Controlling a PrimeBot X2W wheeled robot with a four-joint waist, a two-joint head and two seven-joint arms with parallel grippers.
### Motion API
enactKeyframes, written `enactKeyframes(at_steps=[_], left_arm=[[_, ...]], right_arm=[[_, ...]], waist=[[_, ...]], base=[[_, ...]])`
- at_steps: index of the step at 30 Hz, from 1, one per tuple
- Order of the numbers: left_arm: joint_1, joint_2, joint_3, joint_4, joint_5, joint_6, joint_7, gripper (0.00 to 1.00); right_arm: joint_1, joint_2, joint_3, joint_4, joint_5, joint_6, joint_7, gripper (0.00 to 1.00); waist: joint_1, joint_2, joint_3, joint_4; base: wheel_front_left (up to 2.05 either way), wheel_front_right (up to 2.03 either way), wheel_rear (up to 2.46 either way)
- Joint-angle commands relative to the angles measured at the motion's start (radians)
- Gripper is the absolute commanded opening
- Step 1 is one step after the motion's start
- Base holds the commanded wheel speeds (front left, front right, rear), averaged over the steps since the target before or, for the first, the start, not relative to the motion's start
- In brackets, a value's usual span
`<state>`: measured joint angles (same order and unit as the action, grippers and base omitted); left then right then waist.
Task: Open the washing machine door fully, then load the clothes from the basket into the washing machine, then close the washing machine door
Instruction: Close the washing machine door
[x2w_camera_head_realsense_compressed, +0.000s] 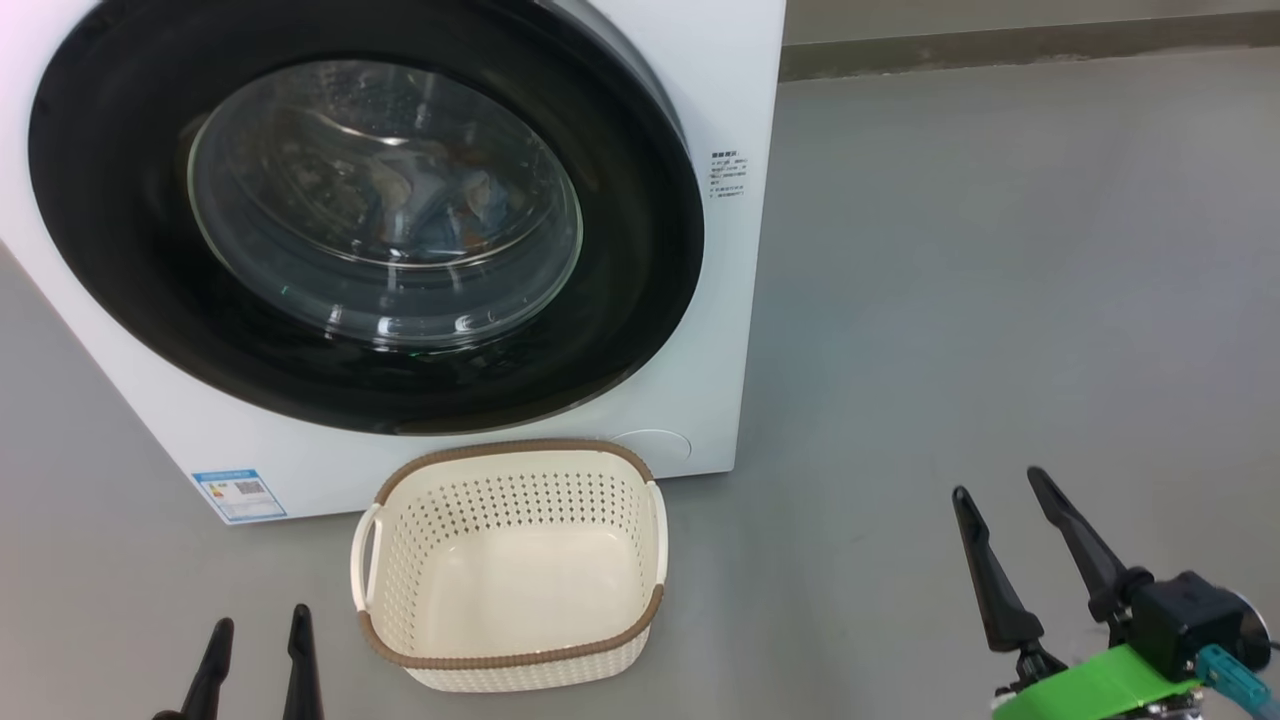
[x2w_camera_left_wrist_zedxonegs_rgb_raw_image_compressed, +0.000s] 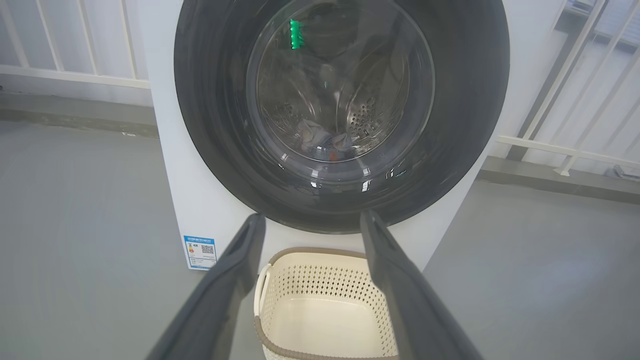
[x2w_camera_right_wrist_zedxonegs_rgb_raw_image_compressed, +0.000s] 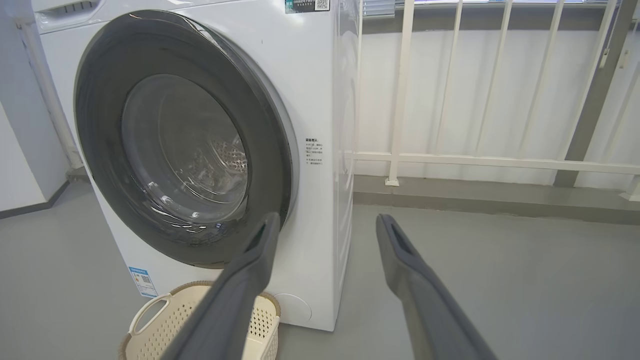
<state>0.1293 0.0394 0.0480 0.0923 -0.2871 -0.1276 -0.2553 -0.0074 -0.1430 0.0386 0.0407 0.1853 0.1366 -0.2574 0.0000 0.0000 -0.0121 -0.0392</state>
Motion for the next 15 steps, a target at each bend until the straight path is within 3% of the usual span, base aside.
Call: enactKeyframes(at_steps=[1, 15], left_arm=[[-0.015, 0.011, 0.037, -0.025, 0.004, 0.006, -0.006, 1.00], [0.011, 0.011, 0.037, -0.026, 0.000, 0.004, -0.006, 1.00]], right_arm=[[0.003, -0.001, 0.008, -0.021, -0.008, -0.006, -0.004, 1.00], [0.072, 0.029, -0.057, 0.016, -0.023, -0.006, -0.004, 1.00]], waist=[[0.0000, 0.0000, -0.002, -0.003], [0.0000, 0.0000, -0.022, -0.028]], base=[[0.00, 0.00, 0.00], [0.00, 0.00, 0.00]])
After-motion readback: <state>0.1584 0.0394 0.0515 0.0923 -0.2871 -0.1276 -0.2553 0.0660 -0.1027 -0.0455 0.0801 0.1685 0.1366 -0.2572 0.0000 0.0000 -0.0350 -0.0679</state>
